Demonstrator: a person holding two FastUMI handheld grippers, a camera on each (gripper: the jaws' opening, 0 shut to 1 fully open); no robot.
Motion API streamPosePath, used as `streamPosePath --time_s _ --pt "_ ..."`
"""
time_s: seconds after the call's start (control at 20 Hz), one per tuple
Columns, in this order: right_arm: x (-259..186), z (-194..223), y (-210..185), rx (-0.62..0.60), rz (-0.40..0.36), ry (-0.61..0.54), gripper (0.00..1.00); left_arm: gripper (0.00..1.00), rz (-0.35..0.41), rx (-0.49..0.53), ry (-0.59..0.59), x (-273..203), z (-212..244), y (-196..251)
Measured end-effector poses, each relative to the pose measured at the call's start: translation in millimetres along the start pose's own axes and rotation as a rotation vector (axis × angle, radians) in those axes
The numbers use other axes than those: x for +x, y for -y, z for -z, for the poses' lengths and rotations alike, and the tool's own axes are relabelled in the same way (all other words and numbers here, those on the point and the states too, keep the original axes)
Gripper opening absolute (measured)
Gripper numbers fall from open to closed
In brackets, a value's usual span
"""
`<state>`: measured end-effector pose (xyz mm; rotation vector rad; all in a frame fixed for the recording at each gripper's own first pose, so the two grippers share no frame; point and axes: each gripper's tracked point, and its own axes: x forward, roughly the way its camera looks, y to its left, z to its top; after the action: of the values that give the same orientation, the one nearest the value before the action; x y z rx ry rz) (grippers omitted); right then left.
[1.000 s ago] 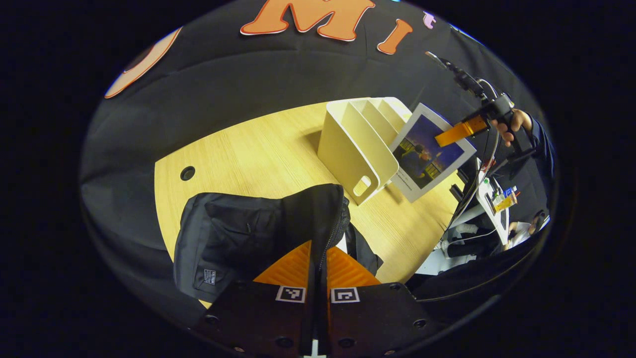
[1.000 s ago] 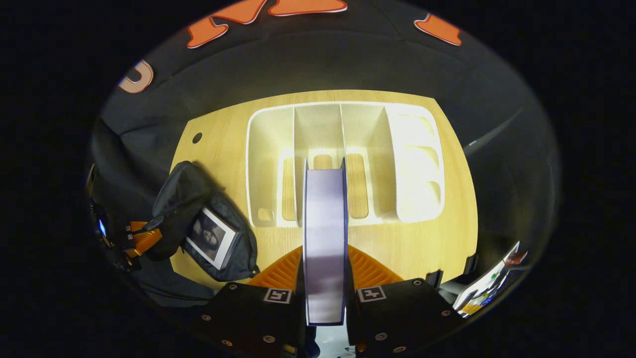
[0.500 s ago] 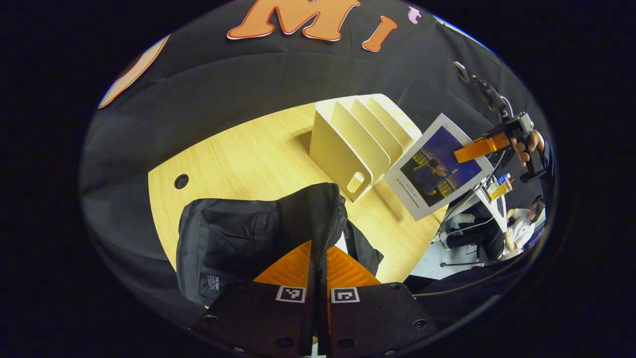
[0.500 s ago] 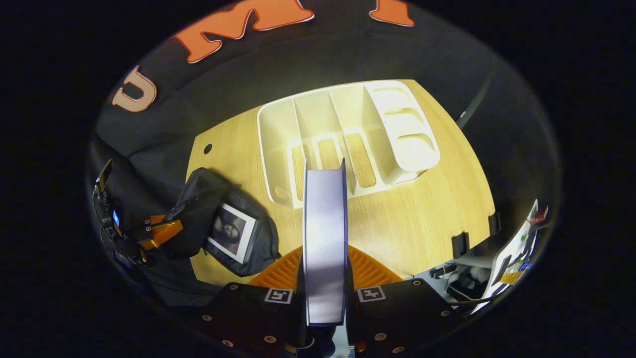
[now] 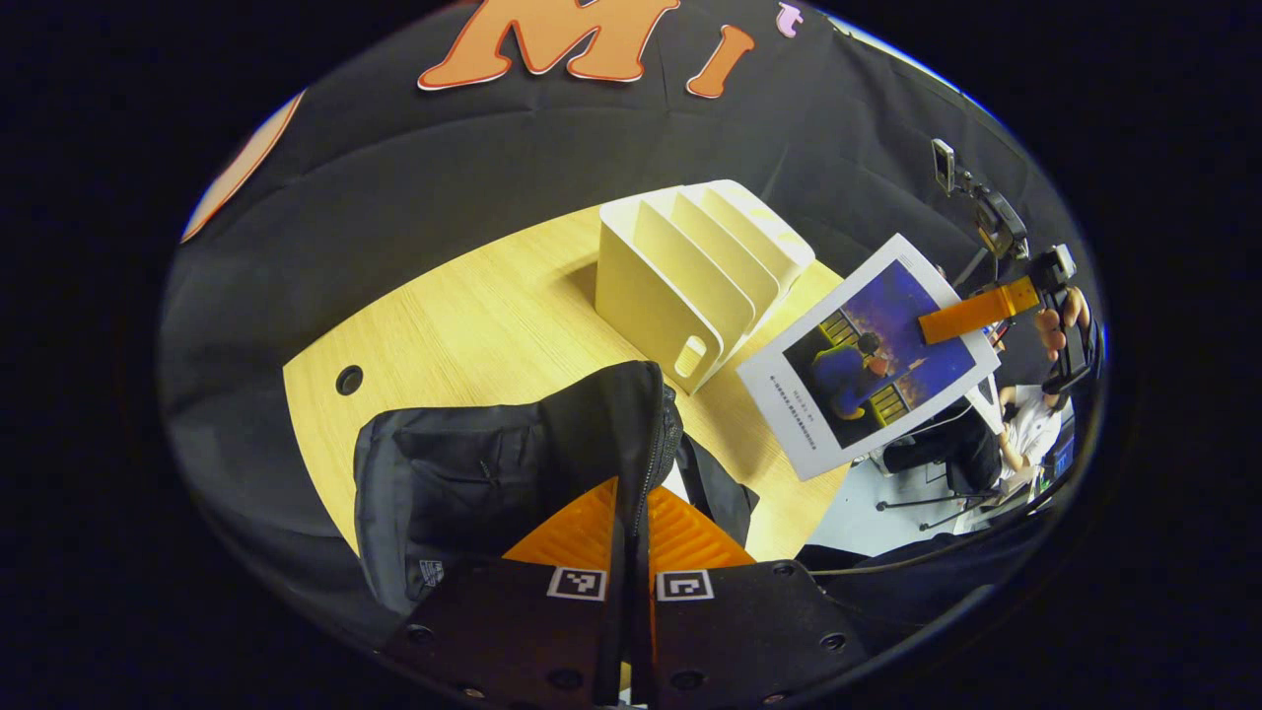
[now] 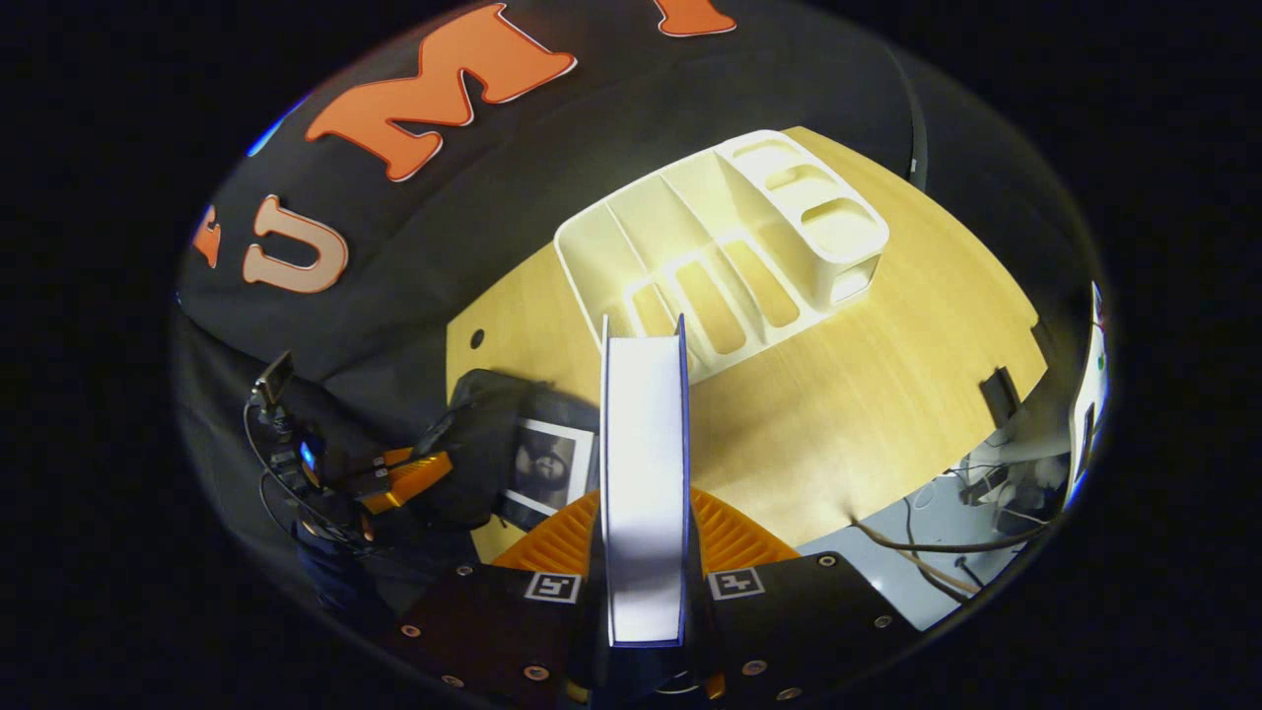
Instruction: Open the schoolbag, grab two books from the bookshelf and put them into the schoolbag.
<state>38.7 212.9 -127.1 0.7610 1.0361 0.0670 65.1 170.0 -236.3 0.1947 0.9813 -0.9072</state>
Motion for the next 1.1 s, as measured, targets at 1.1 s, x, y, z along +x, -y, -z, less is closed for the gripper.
streamPosePath --time_s 1.1 --pt "160.0 77.2 -99.1 0.202 -0.409 -0.003 0.32 0.05 0.003 -0.056 0.057 -13.3 -13.2 -0.3"
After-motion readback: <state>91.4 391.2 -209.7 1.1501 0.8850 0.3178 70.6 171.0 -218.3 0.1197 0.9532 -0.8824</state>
